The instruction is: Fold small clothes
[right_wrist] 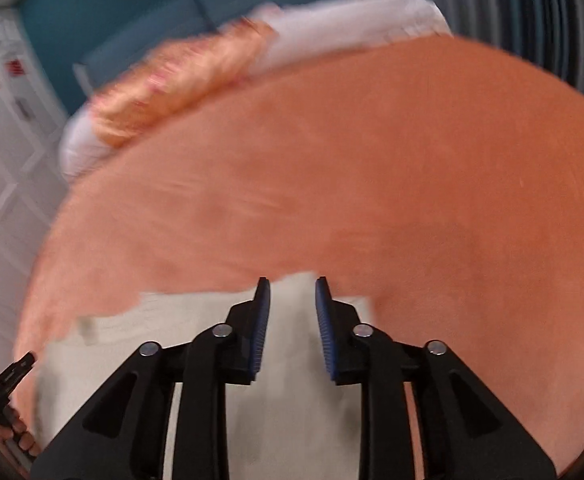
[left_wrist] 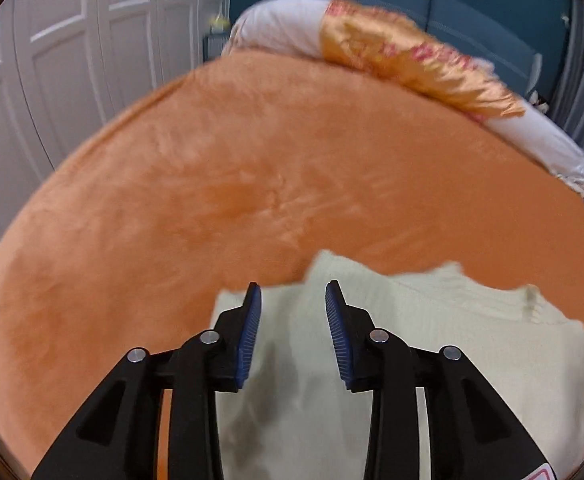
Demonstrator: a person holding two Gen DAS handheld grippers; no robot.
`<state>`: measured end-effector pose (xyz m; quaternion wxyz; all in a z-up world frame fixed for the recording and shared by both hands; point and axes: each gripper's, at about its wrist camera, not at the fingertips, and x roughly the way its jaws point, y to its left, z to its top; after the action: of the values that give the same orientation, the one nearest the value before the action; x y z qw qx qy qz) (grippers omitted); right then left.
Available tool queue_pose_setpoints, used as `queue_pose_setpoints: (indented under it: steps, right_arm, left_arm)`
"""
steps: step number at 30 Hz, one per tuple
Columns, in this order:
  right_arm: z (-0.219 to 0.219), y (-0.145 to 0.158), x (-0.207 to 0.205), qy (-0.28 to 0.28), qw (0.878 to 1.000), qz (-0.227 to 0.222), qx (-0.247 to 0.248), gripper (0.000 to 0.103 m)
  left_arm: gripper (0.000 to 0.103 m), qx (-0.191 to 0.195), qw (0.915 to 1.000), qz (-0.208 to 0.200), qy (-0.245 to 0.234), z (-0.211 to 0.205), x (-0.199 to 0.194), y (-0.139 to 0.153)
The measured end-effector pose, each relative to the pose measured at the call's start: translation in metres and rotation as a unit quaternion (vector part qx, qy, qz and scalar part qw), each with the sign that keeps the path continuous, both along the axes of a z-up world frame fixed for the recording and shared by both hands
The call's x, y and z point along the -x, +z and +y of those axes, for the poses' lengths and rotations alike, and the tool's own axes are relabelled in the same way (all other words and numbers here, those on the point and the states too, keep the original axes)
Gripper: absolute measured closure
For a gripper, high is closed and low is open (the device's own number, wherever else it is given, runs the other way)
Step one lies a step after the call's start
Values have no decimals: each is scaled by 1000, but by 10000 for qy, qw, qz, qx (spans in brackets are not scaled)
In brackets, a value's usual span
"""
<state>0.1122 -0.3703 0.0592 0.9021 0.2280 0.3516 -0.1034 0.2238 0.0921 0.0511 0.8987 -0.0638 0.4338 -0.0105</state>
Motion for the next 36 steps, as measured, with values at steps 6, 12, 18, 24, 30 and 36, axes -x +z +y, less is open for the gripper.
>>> queue_pose_setpoints:
  steps: [6, 12, 18, 24, 30, 36]
  right_arm:
    - [138, 2, 42, 1824, 9831, 96, -107, 80]
    - [192, -31, 80, 2310, 9716, 508, -1, 84]
    - [107, -47, 131, 1429, 9853, 915, 218, 90]
    - [30, -60, 169, 551, 9908, 1155, -441, 103]
    - [42, -34, 172, 346, 9929, 1072, 374, 98]
    - [31, -51, 164, 279, 9898, 1386, 188, 103]
  left_arm:
    - [67, 511, 9928, 314, -1038, -71, 76, 13]
    - [68, -49, 9911, 561, -1209, -89, 118, -21]
    - [68, -632, 9922, 811, -704, -41, 135, -33]
    - [74, -358, 9944, 890, -434, 2, 151, -40]
    - [74, -438, 9950, 843, -312, -2, 152, -44]
    - [74, -488, 9955, 743, -338, -2, 161, -45]
